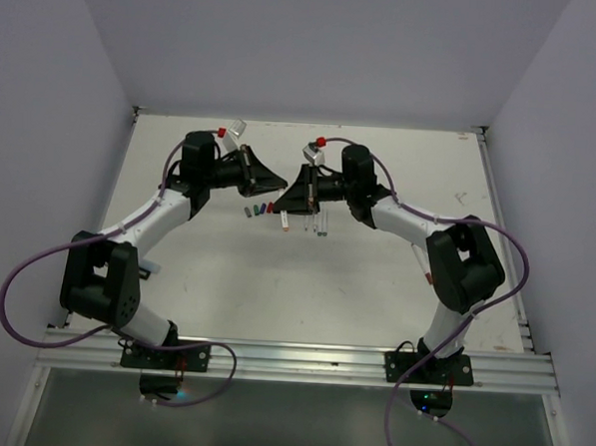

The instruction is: Open the pen caps

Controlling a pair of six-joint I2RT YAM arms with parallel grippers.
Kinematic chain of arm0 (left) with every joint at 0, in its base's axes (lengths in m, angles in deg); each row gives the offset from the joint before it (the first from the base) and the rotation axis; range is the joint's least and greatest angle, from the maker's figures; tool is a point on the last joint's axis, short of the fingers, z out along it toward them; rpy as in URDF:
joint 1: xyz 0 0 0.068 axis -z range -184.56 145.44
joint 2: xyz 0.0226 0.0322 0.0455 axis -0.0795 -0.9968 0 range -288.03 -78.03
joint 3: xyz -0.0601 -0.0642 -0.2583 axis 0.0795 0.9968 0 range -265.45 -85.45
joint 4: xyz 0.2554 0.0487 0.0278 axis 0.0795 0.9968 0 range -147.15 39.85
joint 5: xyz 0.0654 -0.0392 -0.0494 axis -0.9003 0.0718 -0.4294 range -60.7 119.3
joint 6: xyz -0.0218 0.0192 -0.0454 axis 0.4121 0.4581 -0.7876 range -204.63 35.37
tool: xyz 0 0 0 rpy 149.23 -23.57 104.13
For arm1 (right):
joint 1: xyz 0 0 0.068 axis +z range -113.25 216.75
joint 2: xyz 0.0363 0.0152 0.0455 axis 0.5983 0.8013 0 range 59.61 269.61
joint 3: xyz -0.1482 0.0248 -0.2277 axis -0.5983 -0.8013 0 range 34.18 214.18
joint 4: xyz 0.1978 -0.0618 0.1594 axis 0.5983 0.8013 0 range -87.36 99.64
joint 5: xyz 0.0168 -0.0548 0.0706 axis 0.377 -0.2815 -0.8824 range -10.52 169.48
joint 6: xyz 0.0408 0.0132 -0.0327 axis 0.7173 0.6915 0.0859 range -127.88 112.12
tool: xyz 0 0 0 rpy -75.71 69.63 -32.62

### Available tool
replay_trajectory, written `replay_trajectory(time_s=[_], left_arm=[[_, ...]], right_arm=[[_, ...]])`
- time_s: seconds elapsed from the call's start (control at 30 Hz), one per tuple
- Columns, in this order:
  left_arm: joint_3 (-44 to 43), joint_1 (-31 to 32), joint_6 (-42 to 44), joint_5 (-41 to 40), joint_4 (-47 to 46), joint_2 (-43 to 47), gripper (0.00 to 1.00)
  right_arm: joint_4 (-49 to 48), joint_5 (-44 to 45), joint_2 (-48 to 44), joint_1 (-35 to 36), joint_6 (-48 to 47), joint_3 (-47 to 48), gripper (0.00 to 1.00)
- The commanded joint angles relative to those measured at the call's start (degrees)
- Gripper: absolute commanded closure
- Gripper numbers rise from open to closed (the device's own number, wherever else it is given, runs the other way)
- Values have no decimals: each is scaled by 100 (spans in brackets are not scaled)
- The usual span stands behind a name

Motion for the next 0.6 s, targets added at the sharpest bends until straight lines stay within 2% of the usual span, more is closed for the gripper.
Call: replay_trajectory(time_s=[0.0, 0.03, 0.07, 0.1, 0.13, 0.17, 0.2, 0.23, 0.3, 0.5, 0.57], left_arm=[[91, 53, 152, -5, 188, 129, 100], [-66, 53, 283, -182, 495, 103, 100], [-180, 44, 345, -358, 1307, -54, 100], [-303, 27, 398, -699, 1716, -160, 100], [-635, 0, 486, -876, 2520, -266, 100], [-743, -26, 487, -1043, 2754, -450, 100], [-857, -52, 452, -1306, 2887, -512, 100], [-954, -148, 347, -1404, 3028, -574, 100], [-1192, -289, 259, -1493, 3074, -785, 100], [-1526, -650, 206, -1309, 2960, -1198, 100], [-1596, -729, 459, -1579, 3099, -1242, 100]], right_arm=[[-324, 42, 32, 0, 316, 98, 100], [17, 243, 14, 0, 72, 142, 100], [1430, 549, -117, 0, -958, 403, 100], [2296, 857, -170, 52, -1647, 632, 100], [3193, 1695, -197, 105, -2306, 895, 100], [4637, 2165, -197, 175, -3357, 1368, 100], [5017, 2526, -214, 324, -3715, 1477, 100], [5308, 3313, -258, 395, -3963, 1539, 100], [5706, 3776, -381, 483, -4377, 1487, 100], [6076, 4217, -495, 536, -4633, 1276, 100], [6041, 4402, -522, 301, -4370, 1232, 100]])
